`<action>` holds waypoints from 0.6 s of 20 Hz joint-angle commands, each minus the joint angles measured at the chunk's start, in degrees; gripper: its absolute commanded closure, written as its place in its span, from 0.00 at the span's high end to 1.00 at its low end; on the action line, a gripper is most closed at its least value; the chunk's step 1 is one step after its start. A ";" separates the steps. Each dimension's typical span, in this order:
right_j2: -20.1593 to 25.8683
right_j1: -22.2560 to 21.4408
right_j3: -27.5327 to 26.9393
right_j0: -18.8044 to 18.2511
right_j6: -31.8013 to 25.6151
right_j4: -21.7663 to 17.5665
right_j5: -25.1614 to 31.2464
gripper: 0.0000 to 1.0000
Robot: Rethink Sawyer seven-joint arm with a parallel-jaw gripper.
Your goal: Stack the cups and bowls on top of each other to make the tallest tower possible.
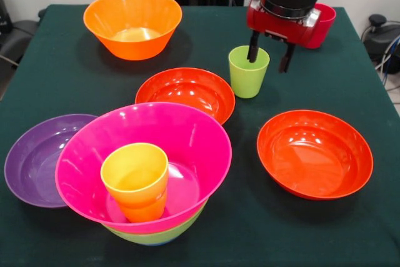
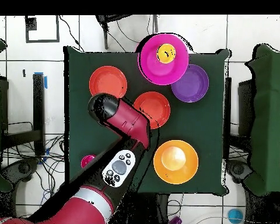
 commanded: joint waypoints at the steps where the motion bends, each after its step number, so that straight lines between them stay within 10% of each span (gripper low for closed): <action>1: 8.73 1.17 3.58 1.18 10.51 -2.94 -3.80 1.00; 12: 10.16 1.70 4.70 0.77 10.05 -2.60 -6.45 1.00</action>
